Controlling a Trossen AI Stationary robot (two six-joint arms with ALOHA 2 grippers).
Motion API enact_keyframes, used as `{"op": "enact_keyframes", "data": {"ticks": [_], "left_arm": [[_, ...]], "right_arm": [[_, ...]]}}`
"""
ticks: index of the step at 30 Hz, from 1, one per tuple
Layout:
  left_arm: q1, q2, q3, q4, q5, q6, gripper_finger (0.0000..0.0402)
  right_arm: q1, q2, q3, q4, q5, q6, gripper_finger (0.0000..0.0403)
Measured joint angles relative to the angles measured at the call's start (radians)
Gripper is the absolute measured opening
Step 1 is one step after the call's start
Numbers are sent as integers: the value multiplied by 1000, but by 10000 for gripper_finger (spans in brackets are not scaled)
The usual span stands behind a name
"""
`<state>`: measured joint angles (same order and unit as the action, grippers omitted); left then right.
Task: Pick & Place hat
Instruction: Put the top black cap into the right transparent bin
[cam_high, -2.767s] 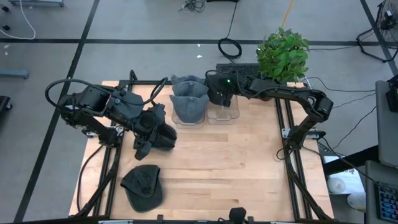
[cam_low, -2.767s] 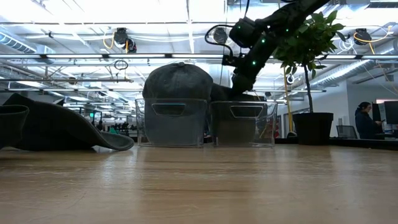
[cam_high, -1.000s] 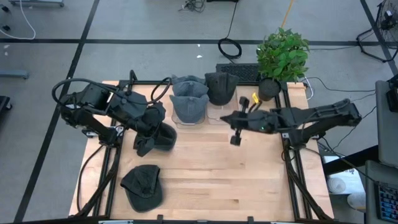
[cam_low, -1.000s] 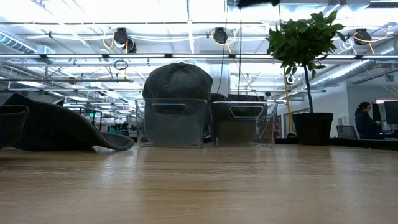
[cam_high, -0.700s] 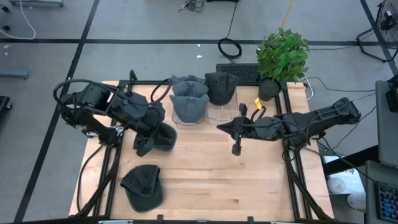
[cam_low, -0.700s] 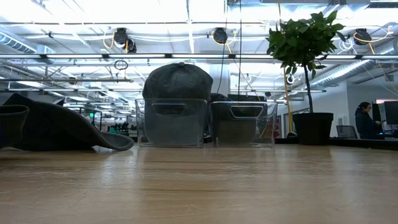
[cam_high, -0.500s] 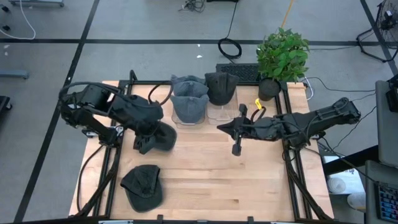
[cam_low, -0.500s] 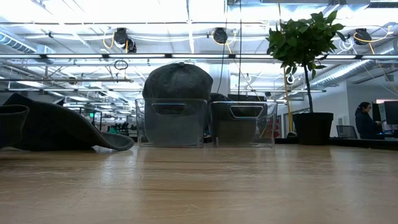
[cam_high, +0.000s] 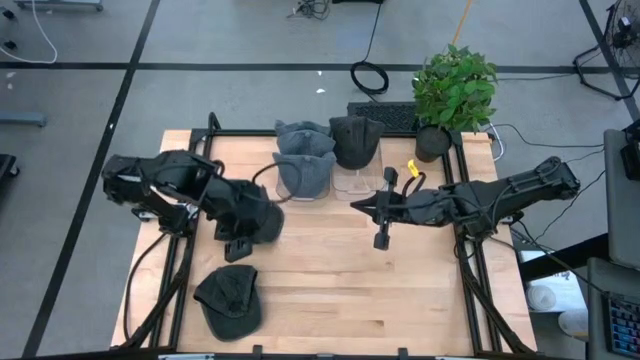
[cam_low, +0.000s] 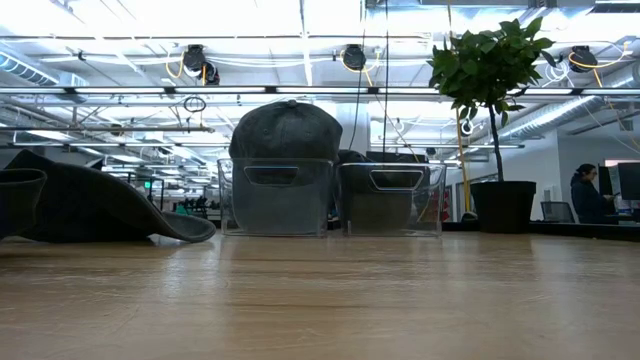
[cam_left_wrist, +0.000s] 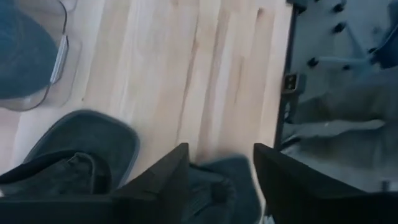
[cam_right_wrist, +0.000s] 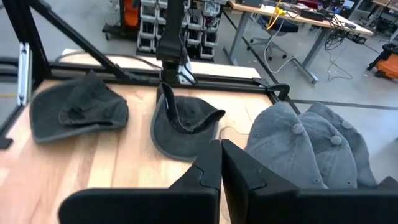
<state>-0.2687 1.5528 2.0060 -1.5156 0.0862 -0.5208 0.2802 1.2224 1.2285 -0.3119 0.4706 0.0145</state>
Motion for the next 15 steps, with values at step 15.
{"op": "enact_keyframes", "data": {"ticks": [15], "left_arm": [[-117, -1, -383, -4, -183, 70, 260]], "right_arm": [[0, -16, 0, -60, -1, 27, 0]]}}
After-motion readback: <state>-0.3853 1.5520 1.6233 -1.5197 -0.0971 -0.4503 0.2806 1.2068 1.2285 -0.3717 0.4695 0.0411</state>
